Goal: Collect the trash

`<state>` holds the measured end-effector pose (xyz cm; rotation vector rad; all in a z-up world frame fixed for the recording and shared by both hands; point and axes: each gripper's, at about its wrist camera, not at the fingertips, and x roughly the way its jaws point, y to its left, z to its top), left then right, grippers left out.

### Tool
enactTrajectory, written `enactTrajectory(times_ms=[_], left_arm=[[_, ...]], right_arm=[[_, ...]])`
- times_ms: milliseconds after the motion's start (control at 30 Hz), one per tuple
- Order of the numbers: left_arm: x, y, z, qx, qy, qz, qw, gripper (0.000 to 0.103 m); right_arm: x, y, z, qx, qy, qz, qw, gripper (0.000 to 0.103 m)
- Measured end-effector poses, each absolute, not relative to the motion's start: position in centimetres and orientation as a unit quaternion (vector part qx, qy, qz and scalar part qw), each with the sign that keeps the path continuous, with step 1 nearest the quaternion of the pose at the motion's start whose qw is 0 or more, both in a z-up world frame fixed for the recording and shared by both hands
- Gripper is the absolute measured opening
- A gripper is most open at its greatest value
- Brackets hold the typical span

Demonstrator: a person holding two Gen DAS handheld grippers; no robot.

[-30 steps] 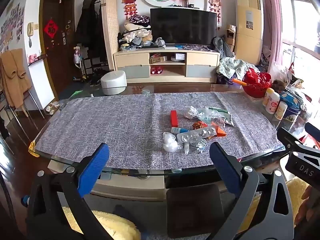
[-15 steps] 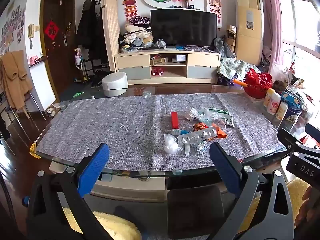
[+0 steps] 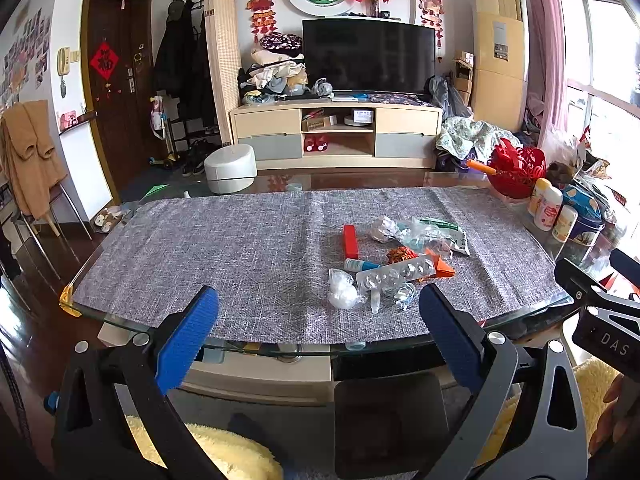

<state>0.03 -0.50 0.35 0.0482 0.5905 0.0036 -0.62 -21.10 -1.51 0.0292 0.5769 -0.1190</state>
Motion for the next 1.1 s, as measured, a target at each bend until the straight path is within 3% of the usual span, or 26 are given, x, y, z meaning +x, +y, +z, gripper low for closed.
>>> enactTrajectory(times_ms=[1100], left_arm=[[0.09, -0.23, 0.71, 0.02, 0.285, 0.007, 0.958, 0.095]], right_arm=[[-0.55, -21.19, -1.31, 0.02, 0.284, -0.056, 0.957, 0.1]])
